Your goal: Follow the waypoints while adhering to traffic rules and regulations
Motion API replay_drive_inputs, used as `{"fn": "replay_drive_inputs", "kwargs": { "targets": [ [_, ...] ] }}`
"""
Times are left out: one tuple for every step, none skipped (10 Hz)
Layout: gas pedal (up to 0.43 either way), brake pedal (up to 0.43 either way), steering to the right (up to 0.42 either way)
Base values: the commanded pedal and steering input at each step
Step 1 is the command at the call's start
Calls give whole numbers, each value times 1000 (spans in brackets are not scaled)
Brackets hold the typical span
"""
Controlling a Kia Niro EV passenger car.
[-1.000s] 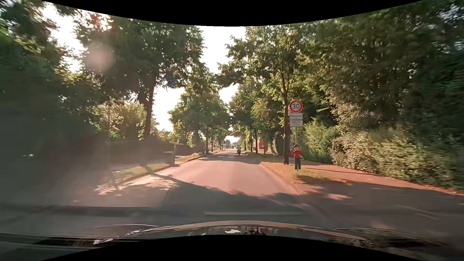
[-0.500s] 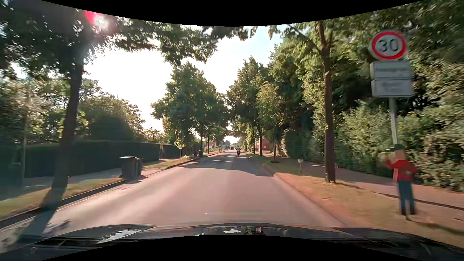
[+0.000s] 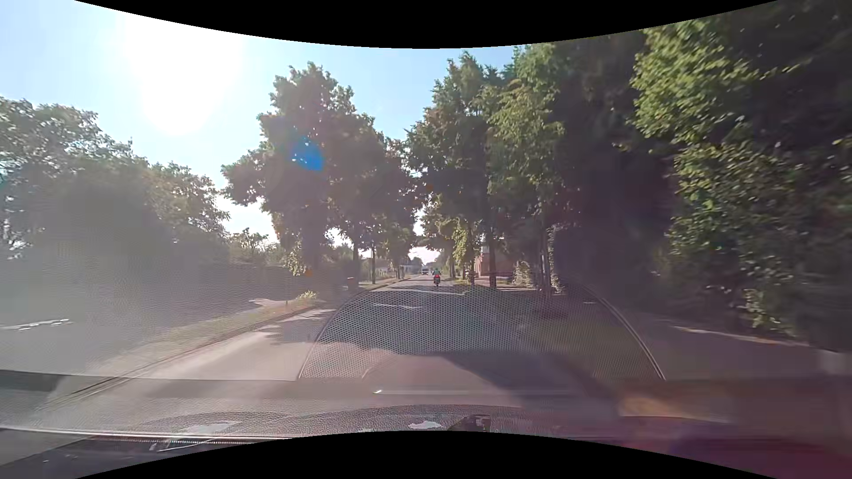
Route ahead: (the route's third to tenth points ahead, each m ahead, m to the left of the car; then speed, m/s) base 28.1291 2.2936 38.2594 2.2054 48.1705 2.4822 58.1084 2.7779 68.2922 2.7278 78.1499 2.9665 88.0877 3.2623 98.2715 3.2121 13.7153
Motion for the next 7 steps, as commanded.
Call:
{"fn": "replay_drive_inputs", "kwargs": {
  "targets": [
    [189, 0, -2],
    [189, 0, -2],
    [189, 0, -2],
    [189, 0, -2],
    [189, 0, -2],
    [169, 0, -2],
    [138, 0, -2]
  ]
}}
